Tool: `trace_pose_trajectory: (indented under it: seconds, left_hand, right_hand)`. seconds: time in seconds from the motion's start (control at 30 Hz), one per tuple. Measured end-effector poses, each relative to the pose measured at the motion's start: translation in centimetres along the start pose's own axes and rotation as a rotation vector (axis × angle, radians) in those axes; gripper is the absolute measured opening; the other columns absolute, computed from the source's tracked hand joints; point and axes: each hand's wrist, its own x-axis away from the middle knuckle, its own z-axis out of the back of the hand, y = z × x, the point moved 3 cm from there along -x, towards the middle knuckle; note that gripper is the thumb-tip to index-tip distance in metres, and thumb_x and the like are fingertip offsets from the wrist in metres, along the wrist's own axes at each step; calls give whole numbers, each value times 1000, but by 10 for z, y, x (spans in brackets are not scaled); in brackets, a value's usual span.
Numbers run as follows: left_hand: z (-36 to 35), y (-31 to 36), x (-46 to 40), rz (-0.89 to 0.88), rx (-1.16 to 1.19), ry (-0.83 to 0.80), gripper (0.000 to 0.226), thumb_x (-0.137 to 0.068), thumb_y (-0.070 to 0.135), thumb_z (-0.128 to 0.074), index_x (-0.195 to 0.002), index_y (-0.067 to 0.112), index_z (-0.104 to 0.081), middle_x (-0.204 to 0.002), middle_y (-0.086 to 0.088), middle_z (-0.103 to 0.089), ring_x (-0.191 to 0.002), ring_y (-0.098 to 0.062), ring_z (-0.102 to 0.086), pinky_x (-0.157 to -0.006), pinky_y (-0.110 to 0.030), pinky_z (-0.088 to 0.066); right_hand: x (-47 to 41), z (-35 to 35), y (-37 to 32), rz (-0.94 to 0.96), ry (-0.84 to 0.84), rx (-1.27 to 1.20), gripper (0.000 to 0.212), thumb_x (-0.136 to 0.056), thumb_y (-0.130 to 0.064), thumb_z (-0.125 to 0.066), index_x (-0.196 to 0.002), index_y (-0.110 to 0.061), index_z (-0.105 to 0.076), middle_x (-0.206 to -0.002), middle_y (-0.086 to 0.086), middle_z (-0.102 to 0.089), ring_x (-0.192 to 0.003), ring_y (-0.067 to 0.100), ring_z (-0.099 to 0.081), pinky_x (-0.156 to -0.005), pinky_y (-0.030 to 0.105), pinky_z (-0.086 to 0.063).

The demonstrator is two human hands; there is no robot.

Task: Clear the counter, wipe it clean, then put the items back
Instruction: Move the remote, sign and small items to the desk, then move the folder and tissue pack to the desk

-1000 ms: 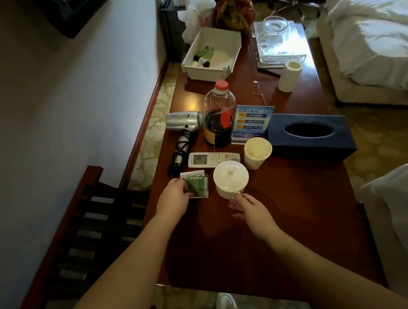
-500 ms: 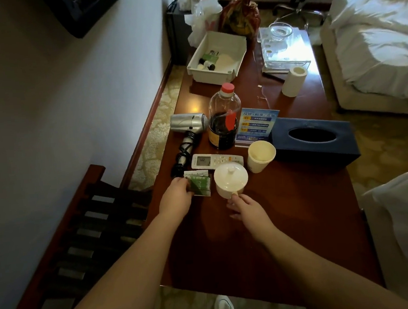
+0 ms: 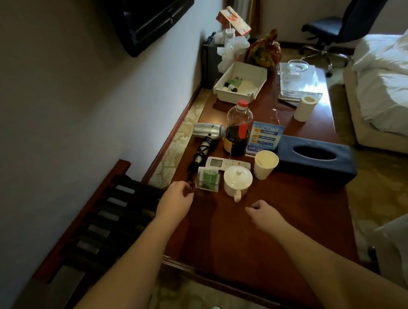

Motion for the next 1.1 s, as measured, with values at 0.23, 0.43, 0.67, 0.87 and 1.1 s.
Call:
trace_pose_trajectory:
  seconds: [0.23, 0.43, 0.67, 0.87, 1.1]
  left_hand:
    - [37, -4, 114, 144, 27, 13, 33, -95, 34, -58, -126, 23, -56, -120, 3, -60, -91, -6, -53, -71, -21, -45]
    - [67, -5, 242, 241, 63, 147, 28, -97, 36, -55, -121, 23, -58, -106, 7, -59, -79, -3, -53, -63, -20, -43]
    - [97, -41, 392, 385, 184, 265, 27, -95, 38, -57, -118, 25, -59, -99, 11, -59, -83, -4, -58, -62, -19, -47]
    - [104, -81, 514, 572, 242, 439, 23, -94, 41, -58, -112, 27, -61, -104, 7, -63, -85, -7, -59, -62, -21, -43]
    - [112, -112, 645, 792, 313, 691, 19, -95, 41, -57, -112, 33, -58, -96, 17, -57, -81, -3, -58, -58, -20, -43]
  right_hand:
    - [72, 30, -2, 306, -11, 368, 32, -97, -34, -49, -126, -21, -52, -96, -5, -56, -78, 6, -55, -60, 21, -43]
    - [156, 31, 1, 620, -12, 527, 32, -97, -33, -49, -125, -20, -54, -113, -1, -60, -88, 10, -59, -77, 27, -52]
    - [266, -14, -9, 969, -128, 598, 34, -95, -37, -52, -127, -23, -54, -120, -4, -57, -99, 10, -55, -81, 22, -44]
    - [355, -82, -11, 1175, -347, 621, 29, -95, -37, -52, -122, -26, -57, -114, -9, -57, -95, 4, -56, -79, 21, -48]
    - [452, -171, 0, 1353, -496, 712, 31, -97, -40, -48, -124, -27, -55, -120, -9, -54, -92, 3, -56, -74, 19, -46]
